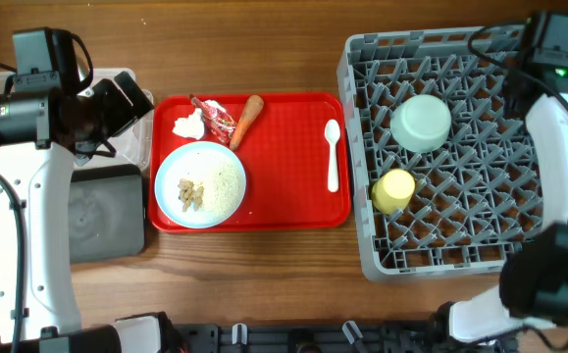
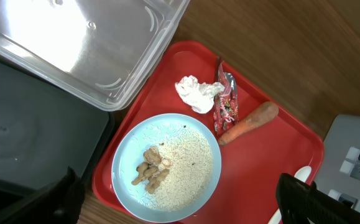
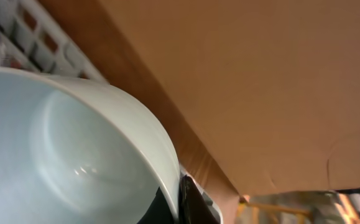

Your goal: Sort waste into correct bins and load items into the dishwasher rack

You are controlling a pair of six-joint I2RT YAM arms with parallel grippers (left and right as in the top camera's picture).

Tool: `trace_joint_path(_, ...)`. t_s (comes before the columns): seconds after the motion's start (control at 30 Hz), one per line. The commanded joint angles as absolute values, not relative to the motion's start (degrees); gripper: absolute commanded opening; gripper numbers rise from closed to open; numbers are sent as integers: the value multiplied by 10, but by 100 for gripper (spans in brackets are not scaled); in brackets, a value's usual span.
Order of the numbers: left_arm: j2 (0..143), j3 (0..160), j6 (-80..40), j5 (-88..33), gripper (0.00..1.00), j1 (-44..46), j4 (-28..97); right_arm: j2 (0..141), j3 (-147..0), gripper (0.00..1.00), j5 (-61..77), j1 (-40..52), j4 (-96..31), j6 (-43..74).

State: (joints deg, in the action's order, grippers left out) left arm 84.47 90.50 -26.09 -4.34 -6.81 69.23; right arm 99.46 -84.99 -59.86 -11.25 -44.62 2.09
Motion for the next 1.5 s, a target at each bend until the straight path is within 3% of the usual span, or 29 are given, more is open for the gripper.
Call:
trace_joint_path(0.0, 840, 907, -266, -39, 100, -69, 691, 1037, -847, 5, -662, -113, -455, 37)
trace_joint_path(0.2, 840, 907, -266, -39, 100, -69, 691, 1067, -847, 5, -687, -113, -411, -35)
trace_joint_path(1.03, 840, 907, -266, -39, 100, -69, 691, 1119, -847, 7, -681, -75, -405, -74)
trace_joint_path(1.1, 840, 907, -266, -39, 100, -69, 691, 1116, -847, 14, -671, -58, -403, -74)
trace_joint_path(1.17, 840, 907, -266, -39, 100, -69, 691, 1115, -847, 31, -671, -35, -401, -74)
trace_joint_path(1.47, 840, 907, -266, -39, 100, -69, 691, 1058, -865, 43, -674, 42, -398, -54)
